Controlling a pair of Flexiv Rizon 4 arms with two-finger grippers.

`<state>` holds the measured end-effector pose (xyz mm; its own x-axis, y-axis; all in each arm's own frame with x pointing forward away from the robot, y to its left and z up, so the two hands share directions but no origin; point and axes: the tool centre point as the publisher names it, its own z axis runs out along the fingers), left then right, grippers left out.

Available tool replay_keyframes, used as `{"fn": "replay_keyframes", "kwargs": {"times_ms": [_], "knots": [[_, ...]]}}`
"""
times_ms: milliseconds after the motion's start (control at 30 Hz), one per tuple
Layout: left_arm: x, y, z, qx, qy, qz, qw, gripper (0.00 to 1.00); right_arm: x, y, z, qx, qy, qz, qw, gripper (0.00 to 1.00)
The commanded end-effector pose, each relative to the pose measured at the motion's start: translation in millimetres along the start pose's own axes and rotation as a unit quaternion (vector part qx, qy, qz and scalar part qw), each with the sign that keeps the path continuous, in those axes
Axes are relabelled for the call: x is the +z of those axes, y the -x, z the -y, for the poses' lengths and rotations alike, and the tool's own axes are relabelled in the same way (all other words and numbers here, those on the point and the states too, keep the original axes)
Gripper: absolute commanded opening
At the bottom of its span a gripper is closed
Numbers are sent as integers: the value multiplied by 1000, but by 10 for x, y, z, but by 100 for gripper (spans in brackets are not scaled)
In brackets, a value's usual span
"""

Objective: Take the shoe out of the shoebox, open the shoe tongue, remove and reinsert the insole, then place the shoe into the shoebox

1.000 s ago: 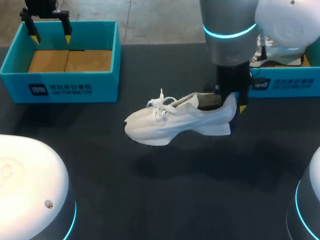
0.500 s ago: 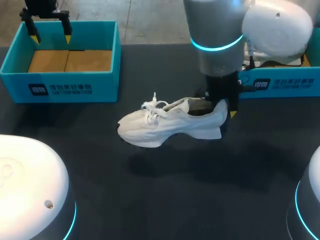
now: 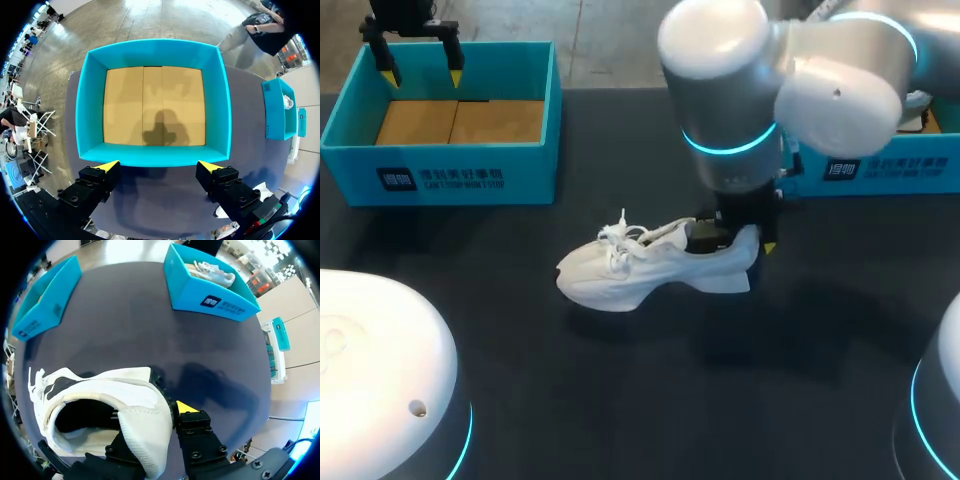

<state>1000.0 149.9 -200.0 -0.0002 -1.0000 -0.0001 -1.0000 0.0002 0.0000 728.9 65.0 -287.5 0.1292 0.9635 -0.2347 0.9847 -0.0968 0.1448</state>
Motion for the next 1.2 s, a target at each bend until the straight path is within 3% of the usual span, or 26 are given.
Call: {"fn": "replay_keyframes", "kwargs": {"times_ms": [33,267,600,900,933,967,1067,1167,1200], "knots": [[0,0,0,0,0,0,1000,100,306,53,-17,-1,2,-21,1000,0],[0,0,0,0,0,0,1000,100,634,78,-66,1,13,-27,1000,0],[0,0,0,0,0,0,1000,100,997,-6,-73,7,-4,-44,999,0],[0,0,0,0,0,0,1000,100,1058,-68,-27,6,-14,-33,999,0],[0,0,0,0,0,0,1000,100,1055,-74,-24,6,-14,-32,999,9],[0,0,0,0,0,0,1000,100,1047,-79,-19,6,-14,-32,999,27],[0,0,0,0,0,0,1000,100,1015,-81,-10,5,-14,-33,999,33],[0,0,0,0,0,0,1000,100,943,-63,-6,6,-11,-34,999,51],[0,0,0,0,0,0,1000,100,909,-55,-4,6,-10,-34,999,67]]}}
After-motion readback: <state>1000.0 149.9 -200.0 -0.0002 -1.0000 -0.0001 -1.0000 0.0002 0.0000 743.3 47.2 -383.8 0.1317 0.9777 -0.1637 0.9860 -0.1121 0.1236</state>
